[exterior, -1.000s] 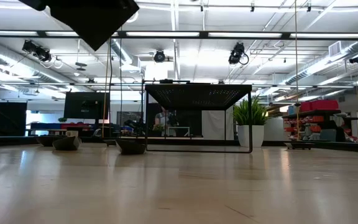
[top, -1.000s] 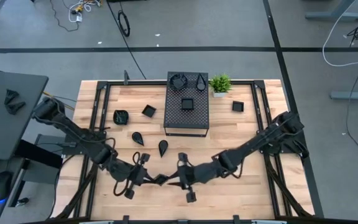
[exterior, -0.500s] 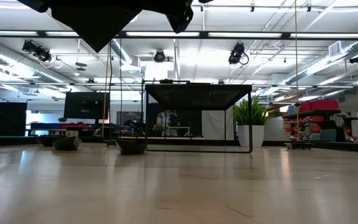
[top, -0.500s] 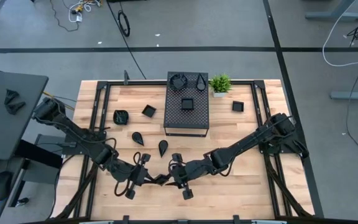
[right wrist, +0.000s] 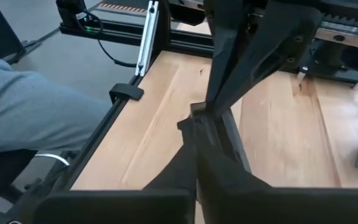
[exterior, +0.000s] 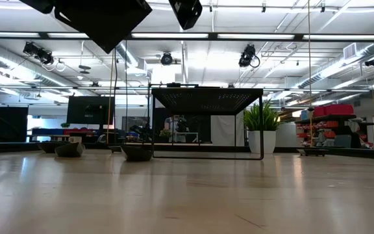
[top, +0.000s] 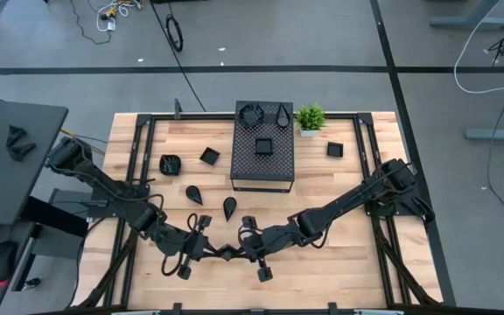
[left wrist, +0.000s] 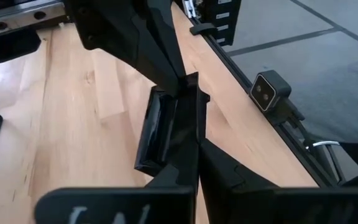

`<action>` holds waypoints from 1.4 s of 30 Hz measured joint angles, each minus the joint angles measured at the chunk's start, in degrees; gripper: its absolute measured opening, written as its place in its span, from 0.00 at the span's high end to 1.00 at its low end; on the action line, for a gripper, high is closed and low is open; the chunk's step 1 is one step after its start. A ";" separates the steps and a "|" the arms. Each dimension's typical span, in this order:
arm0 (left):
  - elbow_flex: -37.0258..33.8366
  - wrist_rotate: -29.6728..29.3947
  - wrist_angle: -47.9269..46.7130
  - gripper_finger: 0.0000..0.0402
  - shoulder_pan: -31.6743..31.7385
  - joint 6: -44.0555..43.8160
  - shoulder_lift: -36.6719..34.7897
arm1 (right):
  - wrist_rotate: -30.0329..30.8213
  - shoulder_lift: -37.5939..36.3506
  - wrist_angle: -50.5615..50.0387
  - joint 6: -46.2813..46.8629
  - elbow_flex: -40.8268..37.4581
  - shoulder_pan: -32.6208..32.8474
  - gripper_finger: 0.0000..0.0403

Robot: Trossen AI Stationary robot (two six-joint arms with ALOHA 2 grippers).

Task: Pick & Place Mini shaped plates
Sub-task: Stack the black square-shaped plate on top of the black square-shaped plates on the shelf

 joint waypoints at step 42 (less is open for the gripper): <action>-0.04 -24.49 2.51 0.69 0.95 -11.00 13.30 | 27.91 -7.26 -58.41 -16.28 18.53 -25.95 1.00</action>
